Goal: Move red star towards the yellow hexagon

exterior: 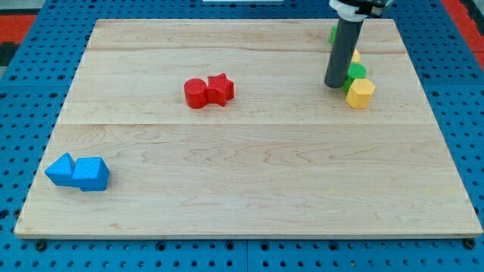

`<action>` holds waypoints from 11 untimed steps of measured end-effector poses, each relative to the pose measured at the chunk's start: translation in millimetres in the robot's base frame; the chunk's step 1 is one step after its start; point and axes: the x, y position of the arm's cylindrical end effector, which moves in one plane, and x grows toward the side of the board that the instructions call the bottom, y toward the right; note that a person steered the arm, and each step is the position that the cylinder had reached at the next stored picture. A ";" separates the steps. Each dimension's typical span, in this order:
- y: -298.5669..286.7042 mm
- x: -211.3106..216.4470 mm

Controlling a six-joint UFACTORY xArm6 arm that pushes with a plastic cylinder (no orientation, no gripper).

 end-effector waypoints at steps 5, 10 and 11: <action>-206.3 -18.4; -166.6 103.2; -101.8 106.1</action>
